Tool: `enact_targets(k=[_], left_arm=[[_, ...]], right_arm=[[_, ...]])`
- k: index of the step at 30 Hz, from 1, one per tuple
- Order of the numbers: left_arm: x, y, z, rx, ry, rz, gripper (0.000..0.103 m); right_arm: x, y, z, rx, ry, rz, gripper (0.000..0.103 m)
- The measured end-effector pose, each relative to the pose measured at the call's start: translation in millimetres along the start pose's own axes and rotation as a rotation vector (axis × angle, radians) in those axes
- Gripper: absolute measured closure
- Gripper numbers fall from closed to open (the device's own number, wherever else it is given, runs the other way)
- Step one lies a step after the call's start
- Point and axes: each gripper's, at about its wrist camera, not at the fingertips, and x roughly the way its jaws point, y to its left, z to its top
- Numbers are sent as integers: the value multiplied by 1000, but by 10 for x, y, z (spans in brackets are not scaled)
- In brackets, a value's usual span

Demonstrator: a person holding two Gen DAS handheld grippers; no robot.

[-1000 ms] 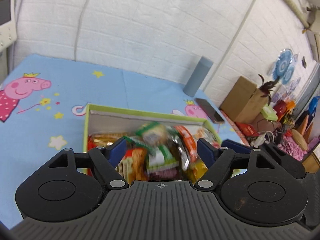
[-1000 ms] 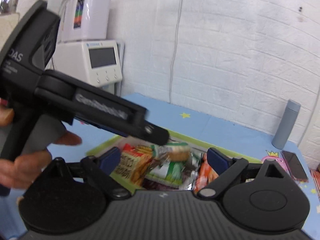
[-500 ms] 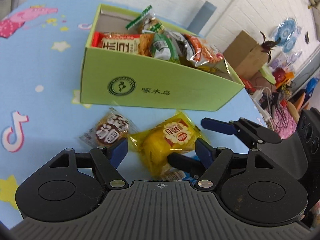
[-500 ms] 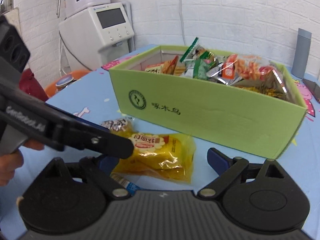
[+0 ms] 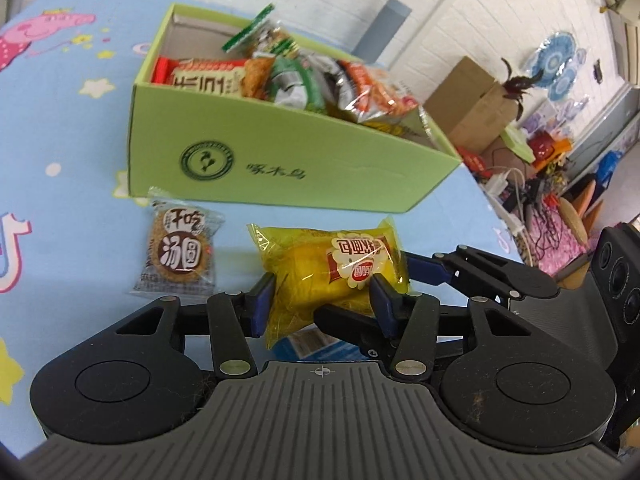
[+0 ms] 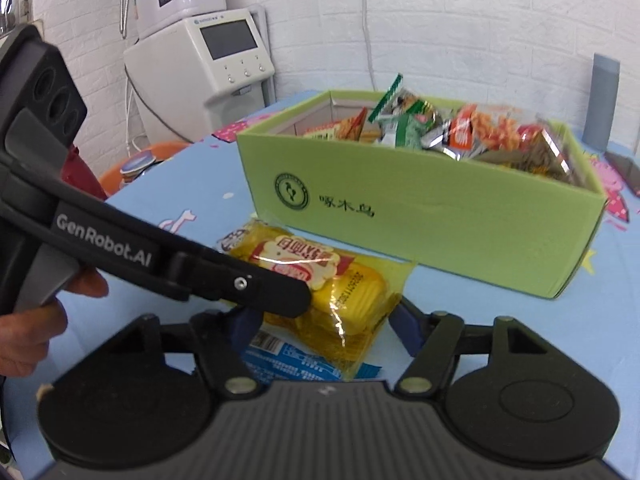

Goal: Organize snacks
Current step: 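Carry the yellow packet into the box and open the left tool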

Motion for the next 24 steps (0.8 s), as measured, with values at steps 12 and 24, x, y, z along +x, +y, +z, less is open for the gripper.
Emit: enact_targets(k=[12,24], left_arm=[[-306,-82,1071,61,-183,50,65],[81,350,1139,26,-233,160,36]], right_arm=[[59,-87,1134,-89,-120,-26,29],[649,-396,1253,-41,-57,-20,11]])
